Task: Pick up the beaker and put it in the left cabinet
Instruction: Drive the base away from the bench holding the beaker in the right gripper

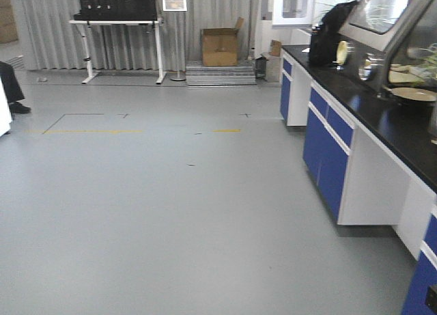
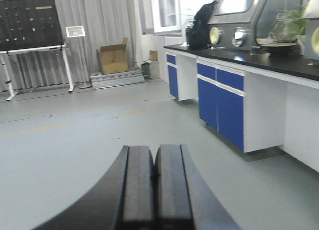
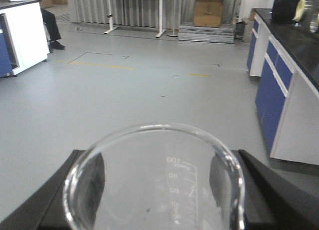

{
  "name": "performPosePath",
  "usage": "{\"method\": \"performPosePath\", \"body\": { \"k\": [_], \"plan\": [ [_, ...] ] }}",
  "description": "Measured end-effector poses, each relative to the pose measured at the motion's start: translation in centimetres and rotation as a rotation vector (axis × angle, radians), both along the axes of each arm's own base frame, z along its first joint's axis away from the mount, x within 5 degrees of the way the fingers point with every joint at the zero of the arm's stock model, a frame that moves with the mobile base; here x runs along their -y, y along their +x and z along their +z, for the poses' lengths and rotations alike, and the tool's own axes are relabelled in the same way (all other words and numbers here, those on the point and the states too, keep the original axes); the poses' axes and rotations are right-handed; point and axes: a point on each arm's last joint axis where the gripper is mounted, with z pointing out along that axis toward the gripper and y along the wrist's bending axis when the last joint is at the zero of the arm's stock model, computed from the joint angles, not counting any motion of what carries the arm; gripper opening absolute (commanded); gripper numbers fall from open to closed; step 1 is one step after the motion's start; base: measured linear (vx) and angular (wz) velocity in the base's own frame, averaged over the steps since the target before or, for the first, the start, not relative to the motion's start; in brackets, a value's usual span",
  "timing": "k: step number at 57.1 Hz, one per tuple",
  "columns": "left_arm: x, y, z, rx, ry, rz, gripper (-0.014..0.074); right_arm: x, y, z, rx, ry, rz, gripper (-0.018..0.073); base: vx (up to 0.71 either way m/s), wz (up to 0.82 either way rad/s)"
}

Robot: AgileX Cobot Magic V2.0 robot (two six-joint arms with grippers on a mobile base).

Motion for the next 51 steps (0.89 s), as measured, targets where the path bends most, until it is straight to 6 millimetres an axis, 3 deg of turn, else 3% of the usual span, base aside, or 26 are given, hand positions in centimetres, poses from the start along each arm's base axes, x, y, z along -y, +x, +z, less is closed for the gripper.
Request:
{"method": "performPosePath", "body": {
  "k": [51],
  "plan": [
    [0.0,0.0,0.0,0.0,0.0,0.0,0.0001,0.0,0.0,0.0,0.0,0.0,0.0,-0.0004,0.41,0.04]
  ]
}}
